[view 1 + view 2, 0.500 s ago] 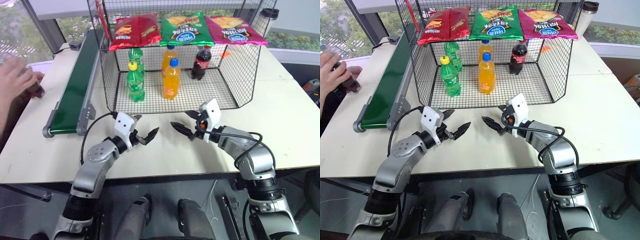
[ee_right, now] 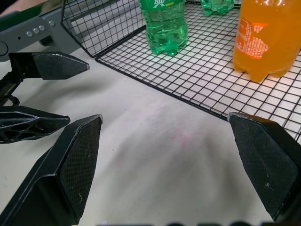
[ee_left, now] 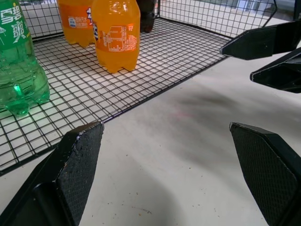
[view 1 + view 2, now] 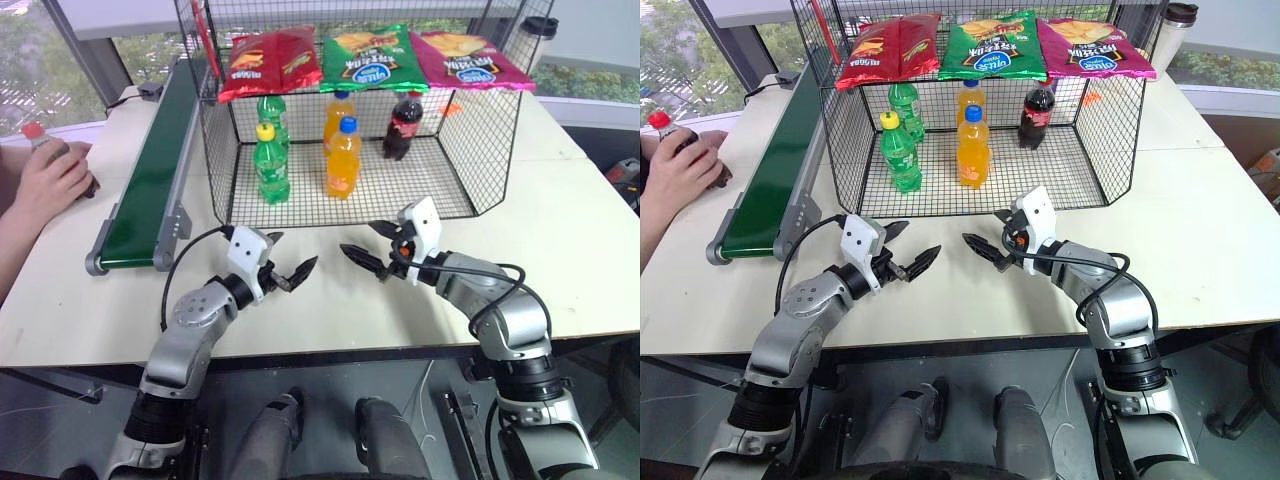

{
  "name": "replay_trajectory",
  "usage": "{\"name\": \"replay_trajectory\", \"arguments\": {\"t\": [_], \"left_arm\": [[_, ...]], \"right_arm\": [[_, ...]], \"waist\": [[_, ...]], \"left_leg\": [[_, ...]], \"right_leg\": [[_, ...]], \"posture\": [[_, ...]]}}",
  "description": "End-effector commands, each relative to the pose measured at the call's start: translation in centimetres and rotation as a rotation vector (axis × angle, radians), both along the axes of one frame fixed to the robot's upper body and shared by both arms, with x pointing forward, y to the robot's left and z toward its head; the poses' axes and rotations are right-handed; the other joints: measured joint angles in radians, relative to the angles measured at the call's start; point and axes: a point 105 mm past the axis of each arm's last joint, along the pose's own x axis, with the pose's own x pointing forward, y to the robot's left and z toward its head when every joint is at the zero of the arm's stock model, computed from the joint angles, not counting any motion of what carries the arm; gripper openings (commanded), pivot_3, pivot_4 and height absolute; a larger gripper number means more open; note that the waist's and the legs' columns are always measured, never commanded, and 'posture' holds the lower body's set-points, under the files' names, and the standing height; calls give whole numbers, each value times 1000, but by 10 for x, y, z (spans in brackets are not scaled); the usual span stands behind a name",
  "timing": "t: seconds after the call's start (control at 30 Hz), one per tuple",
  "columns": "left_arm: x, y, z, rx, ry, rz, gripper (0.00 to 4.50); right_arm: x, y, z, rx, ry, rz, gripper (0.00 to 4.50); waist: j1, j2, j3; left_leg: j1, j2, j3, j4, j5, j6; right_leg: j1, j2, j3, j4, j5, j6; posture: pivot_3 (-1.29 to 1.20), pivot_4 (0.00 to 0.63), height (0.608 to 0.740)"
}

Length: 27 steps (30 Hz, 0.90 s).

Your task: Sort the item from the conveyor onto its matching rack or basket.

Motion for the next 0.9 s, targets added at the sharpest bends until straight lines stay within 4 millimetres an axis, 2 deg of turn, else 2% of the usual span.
{"name": "replay_trajectory", "arguments": {"t": [0.03,0.9], "left_arm": [[-1,1,13,-1,-58,2,4500],[-2,-3,11,8,-65,-5,4500]], "right_arm": [[-3,6,21,19,-73,37,4423],[-5,7,20,18,-65,49,4423]], "waist": [[0,0,0],[0,0,0]], "left_leg": [[0,0,0,0,0,0],[0,0,0,0,0,0]], "right_leg": [[0,0,0,0,0,0],[0,0,0,0,0,0]], "posture": [[0,150,738],[0,150,738]]}}
